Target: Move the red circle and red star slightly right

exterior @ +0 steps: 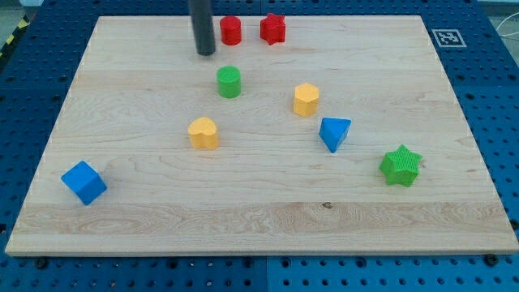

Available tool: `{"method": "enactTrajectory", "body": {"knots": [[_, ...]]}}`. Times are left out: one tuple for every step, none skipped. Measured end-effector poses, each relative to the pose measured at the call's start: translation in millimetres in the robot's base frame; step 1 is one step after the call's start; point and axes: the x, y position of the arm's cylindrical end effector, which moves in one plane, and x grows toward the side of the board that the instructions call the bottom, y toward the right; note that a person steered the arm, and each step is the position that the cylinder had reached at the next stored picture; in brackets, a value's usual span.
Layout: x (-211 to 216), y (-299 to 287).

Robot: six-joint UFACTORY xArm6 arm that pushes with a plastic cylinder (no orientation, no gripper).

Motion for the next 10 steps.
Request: {"method": "enactTrajectory", "body": {"knots": [[-20.7, -3.5], [-40.9, 3.0], [-43.7, 15.5], [-44.3, 30.8], [-45.9, 45.2], [-46.6, 59.0], [-46.6, 63.9], [-46.6, 64.6], [-47.0, 64.6], [-40.7, 64.4]]}}
